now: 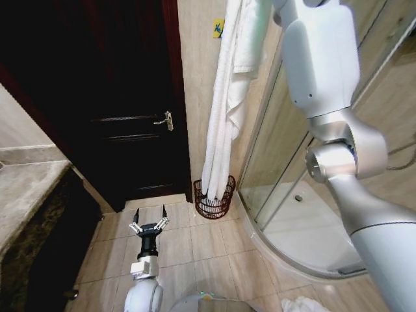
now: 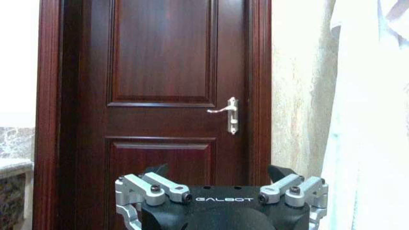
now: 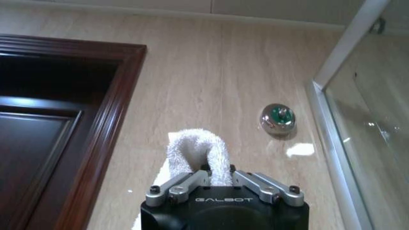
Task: Discard the used towel into the hamper.
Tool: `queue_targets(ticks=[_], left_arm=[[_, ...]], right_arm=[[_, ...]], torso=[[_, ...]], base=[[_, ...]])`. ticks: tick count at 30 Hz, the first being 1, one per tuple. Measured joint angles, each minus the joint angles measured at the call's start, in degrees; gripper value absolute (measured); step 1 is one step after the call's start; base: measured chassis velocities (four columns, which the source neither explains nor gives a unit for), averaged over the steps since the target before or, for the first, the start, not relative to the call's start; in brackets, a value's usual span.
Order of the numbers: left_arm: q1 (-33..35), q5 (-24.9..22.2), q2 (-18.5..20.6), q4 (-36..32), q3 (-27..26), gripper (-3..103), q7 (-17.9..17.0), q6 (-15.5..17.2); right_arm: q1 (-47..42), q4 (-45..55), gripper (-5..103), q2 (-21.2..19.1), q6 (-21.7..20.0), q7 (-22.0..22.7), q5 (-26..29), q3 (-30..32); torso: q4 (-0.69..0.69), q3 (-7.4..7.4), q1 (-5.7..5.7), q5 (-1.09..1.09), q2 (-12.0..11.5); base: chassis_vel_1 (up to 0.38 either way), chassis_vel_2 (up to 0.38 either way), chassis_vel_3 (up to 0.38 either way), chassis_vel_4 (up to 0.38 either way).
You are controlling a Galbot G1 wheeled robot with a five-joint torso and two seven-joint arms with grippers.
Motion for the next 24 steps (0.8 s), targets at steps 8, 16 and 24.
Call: queue_targets(ticks=[8,16,24], left_arm=[[0.5,1.1,0.0,0.0,1.0,100,-1.2,-0.4],[0.4,1.7,0.0,-0.7,1.3,100,-1.2,-0.2],[0.7,1.9,0.0,-0.7,1.4,100,-1.2,-0.2]], right_arm=[[-3.0,1.4,4,-1.1,0.3,0.1,-0.2,0.3],[-8.2,5.8,4,-3.8,0.2,0.6,-0.3,0.1],[-14.0,11.9,4,-7.0,-0.6,1.5,0.5,-0.4]], torso=[[0.00,0.00,0.00,0.00,0.0],[0.00,0.00,0.00,0.01,0.0],[0.01,0.00,0.00,0.01,0.0]], base=[[0.000,0.000,0.000,0.000],[0.000,0.000,0.000,0.000],[-0.004,0.007,0.004,-0.005]])
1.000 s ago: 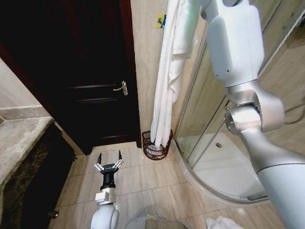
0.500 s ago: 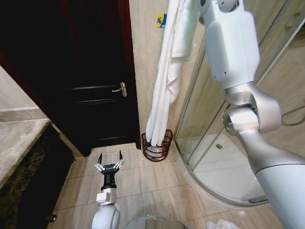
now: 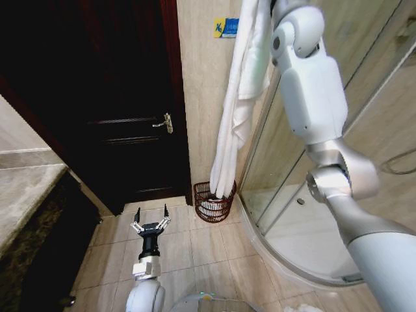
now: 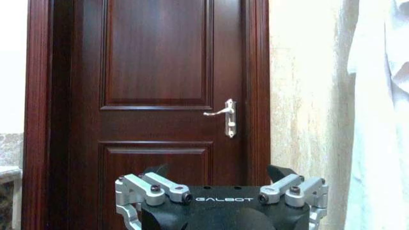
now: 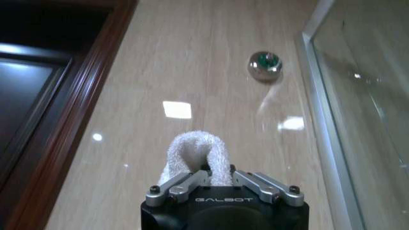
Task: Discard the used towel into the hamper.
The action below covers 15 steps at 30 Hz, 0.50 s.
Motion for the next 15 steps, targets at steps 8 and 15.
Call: queue_targets(ticks=[8,15], left_arm=[[0.0,0.9,0.0,0.5,0.2,100,0.0,0.0],[-0.2,2.1,0.0,1.0,0.9,100,0.0,-0.2]], right_arm=[[-5.1,4.4,4,-3.3,-0.1,0.2,0.5,-0.1],[-9.3,7.6,4,-4.4,0.0,0.8,1.8,-0.8]], torso=[[-0.01,0.00,-0.01,0.00,0.0],[-0.01,0.00,0.00,0.00,0.0]], base=[[0.000,0.000,0.000,0.000],[0.000,0.000,0.000,0.000]])
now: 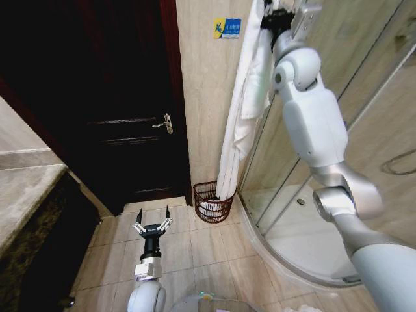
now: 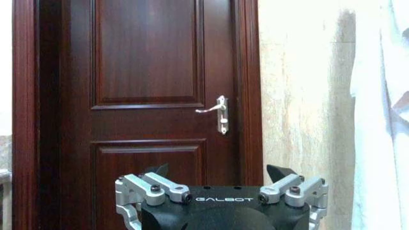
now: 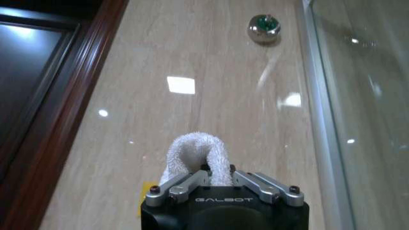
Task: Discard the used towel into the hamper.
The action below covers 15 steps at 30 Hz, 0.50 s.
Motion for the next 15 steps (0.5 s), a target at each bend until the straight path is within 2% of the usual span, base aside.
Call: queue_targets(ticks=[7,15], left_arm=[[0.2,0.2,0.0,0.2,-0.1,100,-0.1,-0.4],[0.7,0.3,0.0,-0.4,-0.4,100,-0.2,-0.5]], right_arm=[[-1.4,1.3,4,2.2,0.1,1.9,1.7,-0.5],[-3.3,0.3,4,5.4,0.8,1.9,0.7,-0.1]], torso=[[0.02,0.00,-0.01,-0.03,0.0],[0.01,0.00,0.00,-0.01,0.0]], base=[[0.000,0.000,0.000,0.000],[0.000,0.000,0.000,0.000]])
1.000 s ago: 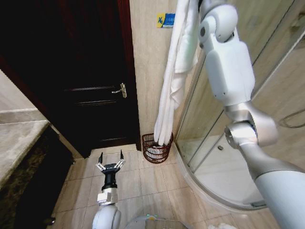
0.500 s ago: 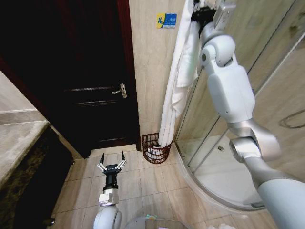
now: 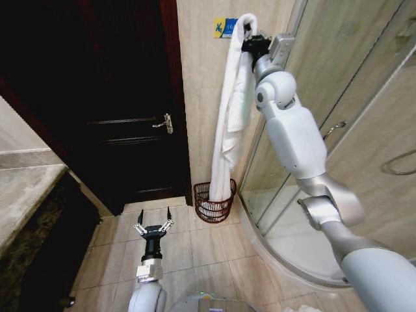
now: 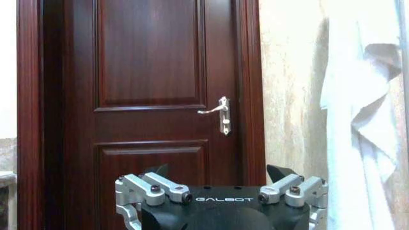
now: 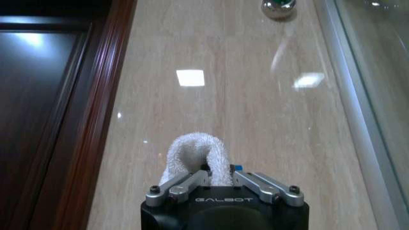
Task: Discard the used towel into the hamper.
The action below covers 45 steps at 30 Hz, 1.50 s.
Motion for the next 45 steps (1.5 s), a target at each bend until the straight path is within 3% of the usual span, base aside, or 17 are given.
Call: queue_targets(ticks=[17,29,45], left_arm=[[0.7,0.8,0.0,-0.2,0.2,100,-0.4,-0.7],[1.3,0.2,0.0,-0.3,-0.4,100,-1.2,-1.4],[1.8,-0.3,0.0,-0.7,-0.5,100,-1.3,-1.9]], right_arm=[[-8.0,1.5,4,0.8,1.1,-0.3,-1.9,-0.6],[-13.5,-0.6,4,4.5,3.8,-1.4,-6.7,-0.3],[-19.0,-0.6,4,3.1,5.5,-1.7,-8.9,3.7]], torso=[[-0.01,0.00,0.01,0.01,0.0],[0.00,0.00,0.00,0.00,0.0],[0.00,0.00,0.00,0.01,0.0]], base=[[0.000,0.000,0.000,0.000],[0.000,0.000,0.000,0.000],[0.000,0.000,0.000,0.000]])
